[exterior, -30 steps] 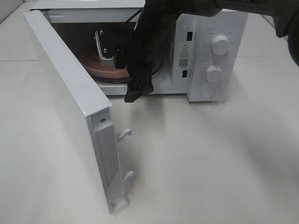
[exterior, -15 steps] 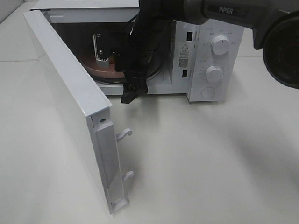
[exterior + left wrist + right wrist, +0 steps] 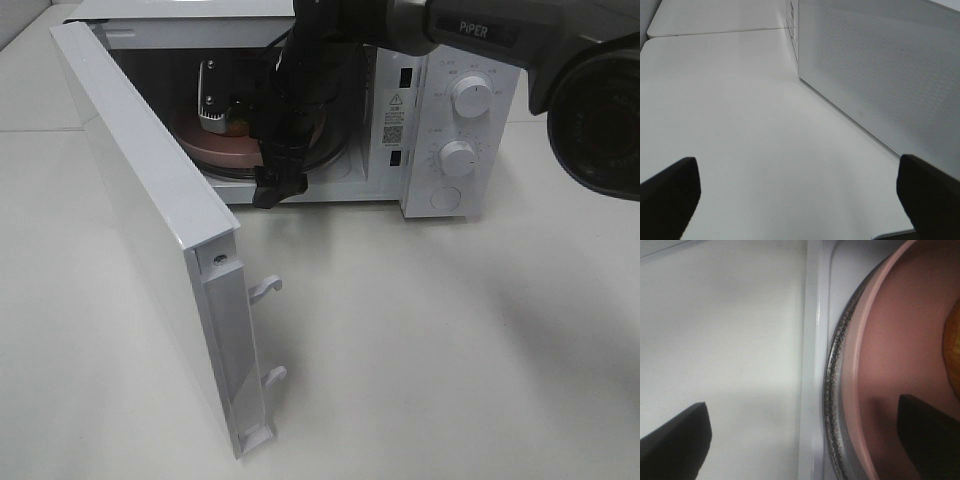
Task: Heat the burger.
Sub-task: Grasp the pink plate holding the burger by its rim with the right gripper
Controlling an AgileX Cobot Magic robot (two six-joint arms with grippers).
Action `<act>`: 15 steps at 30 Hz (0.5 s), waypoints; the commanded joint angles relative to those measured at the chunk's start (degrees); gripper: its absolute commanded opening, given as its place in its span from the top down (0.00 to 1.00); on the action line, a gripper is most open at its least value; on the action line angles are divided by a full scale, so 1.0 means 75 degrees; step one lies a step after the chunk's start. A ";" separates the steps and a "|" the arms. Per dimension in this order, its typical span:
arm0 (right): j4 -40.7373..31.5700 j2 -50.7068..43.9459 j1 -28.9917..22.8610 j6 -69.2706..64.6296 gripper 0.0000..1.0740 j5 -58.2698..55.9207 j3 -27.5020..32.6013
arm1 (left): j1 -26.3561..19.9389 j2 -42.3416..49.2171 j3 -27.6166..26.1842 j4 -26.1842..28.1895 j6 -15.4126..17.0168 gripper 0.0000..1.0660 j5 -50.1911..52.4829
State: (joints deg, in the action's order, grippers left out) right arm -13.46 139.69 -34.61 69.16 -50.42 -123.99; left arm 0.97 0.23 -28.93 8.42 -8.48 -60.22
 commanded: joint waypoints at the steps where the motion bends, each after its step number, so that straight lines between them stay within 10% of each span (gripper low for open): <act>1: 0.0015 0.0015 0.0000 -0.0069 0.08 -0.0015 -0.0046 | 0.0031 0.0130 0.0015 0.0046 0.0046 0.04 0.0092; 15: 0.0558 0.0015 0.0000 -0.0474 0.08 0.0420 -0.0046 | 0.0031 0.0130 0.0015 0.0046 0.0046 0.04 0.0092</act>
State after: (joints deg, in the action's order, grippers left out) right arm -9.68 139.80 -34.61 66.29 -47.67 -123.99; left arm 0.97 0.23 -28.93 8.42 -8.48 -60.22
